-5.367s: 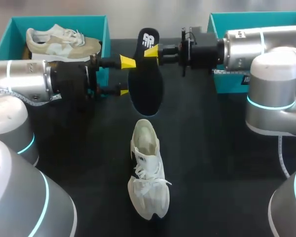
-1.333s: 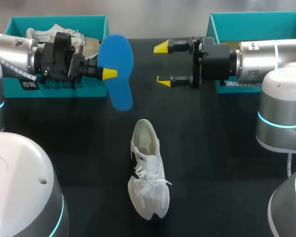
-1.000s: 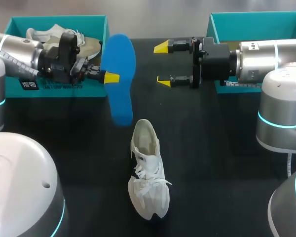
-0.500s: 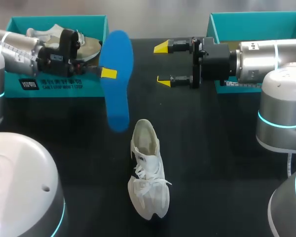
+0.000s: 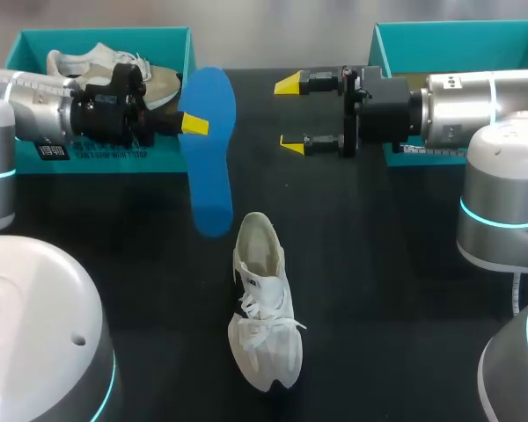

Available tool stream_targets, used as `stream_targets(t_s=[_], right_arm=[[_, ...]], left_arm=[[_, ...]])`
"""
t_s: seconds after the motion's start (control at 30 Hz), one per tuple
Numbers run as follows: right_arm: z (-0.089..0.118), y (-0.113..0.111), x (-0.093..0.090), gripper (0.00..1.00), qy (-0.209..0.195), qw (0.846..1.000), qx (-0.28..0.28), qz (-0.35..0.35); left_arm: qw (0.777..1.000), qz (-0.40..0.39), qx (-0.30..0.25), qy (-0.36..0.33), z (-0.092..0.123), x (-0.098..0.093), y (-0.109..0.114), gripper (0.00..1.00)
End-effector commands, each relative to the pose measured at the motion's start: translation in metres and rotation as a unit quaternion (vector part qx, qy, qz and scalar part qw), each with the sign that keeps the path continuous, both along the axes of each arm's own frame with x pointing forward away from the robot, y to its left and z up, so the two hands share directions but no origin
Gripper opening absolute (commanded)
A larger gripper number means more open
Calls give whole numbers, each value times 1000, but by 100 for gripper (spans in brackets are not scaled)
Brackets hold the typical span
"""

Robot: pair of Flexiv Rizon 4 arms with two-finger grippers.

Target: Take the shoe out of the shoebox, open the shoe tongue, remove and reinsert the insole, then place the shoe into the shoebox

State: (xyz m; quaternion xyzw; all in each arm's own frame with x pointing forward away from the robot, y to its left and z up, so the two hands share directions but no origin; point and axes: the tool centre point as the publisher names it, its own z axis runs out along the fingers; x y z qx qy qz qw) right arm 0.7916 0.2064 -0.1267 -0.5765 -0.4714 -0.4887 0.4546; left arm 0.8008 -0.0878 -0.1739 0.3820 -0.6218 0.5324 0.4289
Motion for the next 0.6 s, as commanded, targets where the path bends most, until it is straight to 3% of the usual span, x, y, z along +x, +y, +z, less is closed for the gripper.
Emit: stream_targets(t_s=[0.03,0.6], right_arm=[[1,2,0,100,1,1000,-3,0],[1,2,0,100,1,1000,-3,0]], left_arm=[[997,21,13,77,-11,-3,-2,0],[984,18,2,178,-28,3,-19,0]])
